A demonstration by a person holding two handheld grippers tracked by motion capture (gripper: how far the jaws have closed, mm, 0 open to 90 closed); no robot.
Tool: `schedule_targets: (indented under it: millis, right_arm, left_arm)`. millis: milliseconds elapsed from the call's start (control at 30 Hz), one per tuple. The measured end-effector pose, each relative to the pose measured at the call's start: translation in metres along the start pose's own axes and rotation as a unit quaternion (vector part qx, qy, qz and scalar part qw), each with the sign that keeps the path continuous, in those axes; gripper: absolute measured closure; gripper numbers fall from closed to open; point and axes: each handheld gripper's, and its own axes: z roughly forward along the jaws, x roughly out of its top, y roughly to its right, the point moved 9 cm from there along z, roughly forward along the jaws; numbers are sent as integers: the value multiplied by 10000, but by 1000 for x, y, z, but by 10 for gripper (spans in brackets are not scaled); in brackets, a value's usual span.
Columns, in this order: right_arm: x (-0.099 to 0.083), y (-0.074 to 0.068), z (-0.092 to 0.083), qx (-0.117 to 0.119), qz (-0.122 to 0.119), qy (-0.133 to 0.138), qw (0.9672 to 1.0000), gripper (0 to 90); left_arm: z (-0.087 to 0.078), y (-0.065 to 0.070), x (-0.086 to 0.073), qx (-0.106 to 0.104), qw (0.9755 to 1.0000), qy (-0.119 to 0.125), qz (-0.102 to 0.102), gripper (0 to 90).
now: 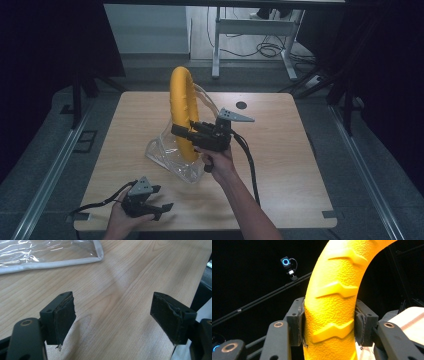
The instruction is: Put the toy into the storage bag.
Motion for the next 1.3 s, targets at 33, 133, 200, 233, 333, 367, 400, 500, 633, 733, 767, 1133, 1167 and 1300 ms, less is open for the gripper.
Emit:
schedule_targets:
  millis: [33, 133, 200, 233, 333, 367, 400, 500, 633, 733, 767, 1133, 1167, 1300]
  right_arm:
    - [-1, 1, 0, -5, 22, -8, 10000, 511]
    - [-5, 6, -1, -53, 77, -43, 9999, 510]
    - [-9, 9, 0, -68, 112, -66, 9999, 510]
    - [-10, 10, 0, -80, 137, -85, 9998, 510]
    - [-16, 14, 0, -107, 154, -120, 9998, 510]
    - [-17, 15, 0, -114, 158, -118, 9997, 510]
    - [-17, 15, 0, -111, 162, -120, 9997, 509]
    - [-20, 16, -1, -121, 152, -133, 9997, 509]
    - [-26, 21, -2, -176, 211, -187, 9994, 507]
    - [-34, 27, -2, -296, 233, -291, 9989, 496]
    - [-38, 30, -2, -476, 110, -371, 9981, 486]
    - [-40, 33, -4, -702, -103, -425, 9966, 448]
    - [-40, 33, -4, -737, -108, -414, 9964, 424]
    - [-38, 34, -7, -895, -218, -384, 9950, 357]
  left_arm:
    - [0, 0, 0, 0, 10000, -2, 1, 197]
    - [0, 0, 0, -1, 10000, -4, 0, 198]
    - [0, 0, 0, 0, 10000, -3, -1, 197]
    - [0, 0, 0, -2, 10000, -5, 2, 197]
    - [0, 0, 0, -1, 10000, -10, 9, 197]
    - [0, 0, 0, 2, 10000, -12, 9, 197]
    - [0, 0, 0, -1, 10000, -7, 6, 197]
    - [0, 0, 0, 1, 10000, -14, 7, 197]
    - [-1, 0, 0, 7, 10000, -3, 7, 197]
    - [-1, 0, 0, 5, 10000, 3, 5, 197]
    - [0, 1, 0, 9, 10000, -2, 2, 197]
    - [0, 1, -1, 8, 10000, -8, 6, 197]
    - [0, 1, -1, 10, 10000, -8, 6, 197]
    - [-1, 0, 0, 18, 10000, -5, 12, 197]
